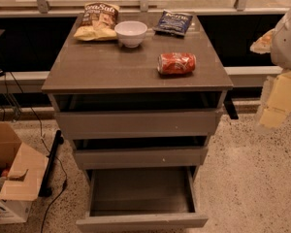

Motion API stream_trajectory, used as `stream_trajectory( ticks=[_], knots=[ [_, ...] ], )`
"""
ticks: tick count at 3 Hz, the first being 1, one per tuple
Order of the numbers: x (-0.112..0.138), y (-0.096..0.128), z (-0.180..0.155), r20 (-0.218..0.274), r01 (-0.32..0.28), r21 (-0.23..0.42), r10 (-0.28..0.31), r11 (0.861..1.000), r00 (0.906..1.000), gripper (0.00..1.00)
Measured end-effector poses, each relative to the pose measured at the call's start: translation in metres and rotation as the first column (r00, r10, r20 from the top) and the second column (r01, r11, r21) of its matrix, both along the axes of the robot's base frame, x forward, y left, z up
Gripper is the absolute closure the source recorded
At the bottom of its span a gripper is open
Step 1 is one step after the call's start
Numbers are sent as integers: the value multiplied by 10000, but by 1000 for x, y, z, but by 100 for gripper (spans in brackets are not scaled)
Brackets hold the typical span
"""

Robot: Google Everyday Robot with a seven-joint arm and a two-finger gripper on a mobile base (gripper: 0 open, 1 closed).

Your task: Place coke can into bottom drawer

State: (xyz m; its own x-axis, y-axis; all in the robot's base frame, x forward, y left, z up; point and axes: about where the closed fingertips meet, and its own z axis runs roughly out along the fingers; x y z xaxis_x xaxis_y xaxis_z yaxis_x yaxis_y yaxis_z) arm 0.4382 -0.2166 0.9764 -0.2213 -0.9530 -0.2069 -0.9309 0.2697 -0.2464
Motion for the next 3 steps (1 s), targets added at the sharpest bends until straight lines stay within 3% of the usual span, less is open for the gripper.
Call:
stream_trajectory(
  ticks=[1,2,3],
  knots=[
    [0,0,0,6,-5,0,5,10000,10000,0],
    [29,19,5,479,-439,27,437,9990,9979,0],
    [75,49,10,930,-1091,167,1071,9939,9899,0]
  ],
)
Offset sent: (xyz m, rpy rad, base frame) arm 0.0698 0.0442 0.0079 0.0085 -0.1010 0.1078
